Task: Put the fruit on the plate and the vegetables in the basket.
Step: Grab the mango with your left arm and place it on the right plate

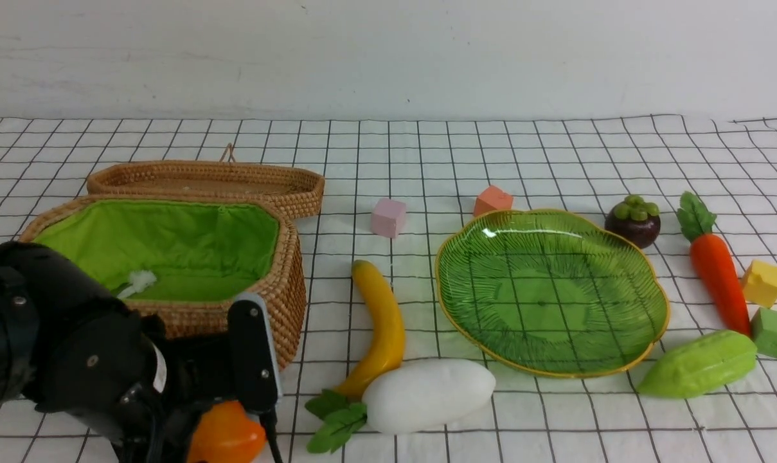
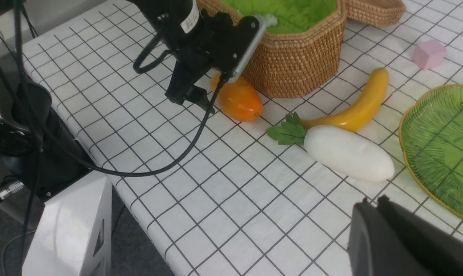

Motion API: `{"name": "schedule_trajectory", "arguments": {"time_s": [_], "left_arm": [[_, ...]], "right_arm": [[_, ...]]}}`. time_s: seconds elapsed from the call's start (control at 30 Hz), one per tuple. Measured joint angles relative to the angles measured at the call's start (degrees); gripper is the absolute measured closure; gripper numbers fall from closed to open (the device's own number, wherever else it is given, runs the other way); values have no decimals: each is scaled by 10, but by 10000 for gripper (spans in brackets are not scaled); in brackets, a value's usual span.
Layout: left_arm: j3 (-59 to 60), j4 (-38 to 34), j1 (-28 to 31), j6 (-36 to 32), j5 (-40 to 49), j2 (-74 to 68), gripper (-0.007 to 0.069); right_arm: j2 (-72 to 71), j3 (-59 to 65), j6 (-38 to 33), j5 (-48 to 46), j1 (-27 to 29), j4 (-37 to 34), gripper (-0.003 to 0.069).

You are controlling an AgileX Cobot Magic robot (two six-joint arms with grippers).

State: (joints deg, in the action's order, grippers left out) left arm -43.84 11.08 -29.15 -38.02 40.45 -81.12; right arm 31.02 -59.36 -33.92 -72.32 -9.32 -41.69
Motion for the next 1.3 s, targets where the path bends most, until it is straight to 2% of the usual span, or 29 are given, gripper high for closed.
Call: {"name": "schedule_trajectory", "arguments": {"time_s": [0.2, 0.37, 0.43, 0.53, 0.77, 1.1, 1.3], "left_arm": [[-2, 9, 0, -18, -23, -25, 32], [-3, -34, 0, -42, -15, -19, 61], [-3, -71, 0, -79, 2, -12, 64], [-3, -86, 0, -102, 5, -11, 64], [-3, -114, 0, -108, -13, -8, 28], [-3, -158, 0, -139, -13, 27, 25], [-3, -170, 0, -176, -75, -3, 25]], "right_arm": [[-10, 0, -1, 0, 0, 0, 623], [-11, 0, -1, 0, 0, 0, 621], [-11, 0, -1, 0, 0, 0, 620], [-11, 0, -2, 0, 0, 0, 617], [-11, 0, -2, 0, 0, -1, 610], [-11, 0, -2, 0, 0, 0, 603], [-11, 0, -2, 0, 0, 0, 603]]}}
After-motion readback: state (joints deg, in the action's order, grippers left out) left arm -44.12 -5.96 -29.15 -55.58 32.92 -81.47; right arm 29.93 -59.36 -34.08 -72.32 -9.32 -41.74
